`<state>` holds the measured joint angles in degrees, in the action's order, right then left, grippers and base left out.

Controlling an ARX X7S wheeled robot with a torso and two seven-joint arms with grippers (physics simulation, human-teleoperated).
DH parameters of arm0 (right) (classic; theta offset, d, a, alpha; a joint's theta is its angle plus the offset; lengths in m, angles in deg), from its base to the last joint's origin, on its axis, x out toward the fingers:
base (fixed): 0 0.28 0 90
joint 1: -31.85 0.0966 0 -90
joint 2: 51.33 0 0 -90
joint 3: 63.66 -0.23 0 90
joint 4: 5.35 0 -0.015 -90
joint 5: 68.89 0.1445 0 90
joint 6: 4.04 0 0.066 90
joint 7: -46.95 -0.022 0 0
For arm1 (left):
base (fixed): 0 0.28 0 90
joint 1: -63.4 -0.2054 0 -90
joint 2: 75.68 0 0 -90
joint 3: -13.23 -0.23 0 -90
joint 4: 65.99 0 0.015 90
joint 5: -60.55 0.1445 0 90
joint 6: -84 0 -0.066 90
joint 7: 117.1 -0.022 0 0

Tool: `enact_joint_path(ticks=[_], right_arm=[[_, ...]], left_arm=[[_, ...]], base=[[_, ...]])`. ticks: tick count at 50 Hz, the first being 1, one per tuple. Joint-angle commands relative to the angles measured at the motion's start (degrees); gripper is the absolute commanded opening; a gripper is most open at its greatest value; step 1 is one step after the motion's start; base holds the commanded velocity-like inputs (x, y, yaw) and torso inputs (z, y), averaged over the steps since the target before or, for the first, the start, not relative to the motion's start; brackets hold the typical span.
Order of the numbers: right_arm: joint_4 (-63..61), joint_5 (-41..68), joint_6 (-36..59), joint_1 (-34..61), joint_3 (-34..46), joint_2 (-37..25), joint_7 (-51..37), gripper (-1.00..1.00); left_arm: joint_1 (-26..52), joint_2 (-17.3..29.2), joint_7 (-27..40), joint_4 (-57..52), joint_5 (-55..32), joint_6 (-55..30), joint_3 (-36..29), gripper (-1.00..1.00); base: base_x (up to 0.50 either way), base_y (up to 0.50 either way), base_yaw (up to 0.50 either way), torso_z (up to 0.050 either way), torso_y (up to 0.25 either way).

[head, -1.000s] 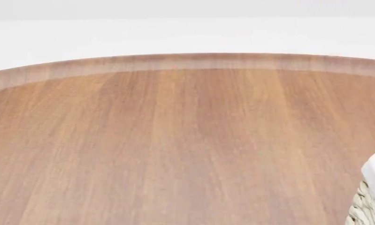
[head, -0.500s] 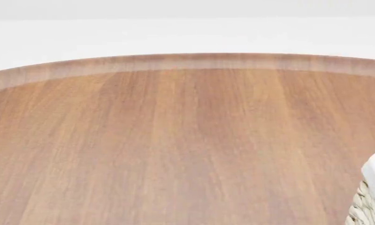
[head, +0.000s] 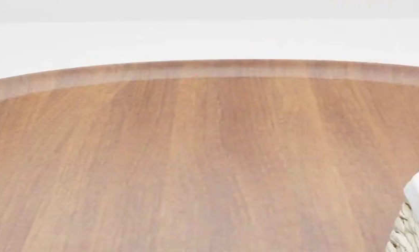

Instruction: Pick the milk and place it in the basket.

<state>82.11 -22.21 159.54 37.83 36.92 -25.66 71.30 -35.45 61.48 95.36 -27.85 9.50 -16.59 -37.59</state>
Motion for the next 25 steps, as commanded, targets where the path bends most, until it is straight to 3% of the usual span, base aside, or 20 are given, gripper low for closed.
enact_joint_path(ticks=[1, 10, 25], right_arm=[[3.1, -4.3, -3.6, -5.1, -2.3, 1.5, -1.2, -1.00], [5.1, -5.4, -3.6, -10.1, -3.9, 1.6, -5.1, -1.00], [6.3, -6.5, 3.0, -13.3, 1.8, -0.1, -5.8, -1.00]], left_arm=[[-0.6, -1.2, -1.5, -0.7, 1.3, -0.2, 1.2, 1.00], [-0.7, -1.2, -1.5, -0.7, 1.4, -0.2, 1.1, 1.00], [-0.8, -1.2, -1.5, -0.6, 1.6, 0.0, 0.9, 1.00]], base=[[0.00, 0.00, 0.00, 0.000, 0.000], [0.00, 0.00, 0.00, 0.000, 0.001], [0.00, 0.00, 0.00, 0.001, 0.001]])
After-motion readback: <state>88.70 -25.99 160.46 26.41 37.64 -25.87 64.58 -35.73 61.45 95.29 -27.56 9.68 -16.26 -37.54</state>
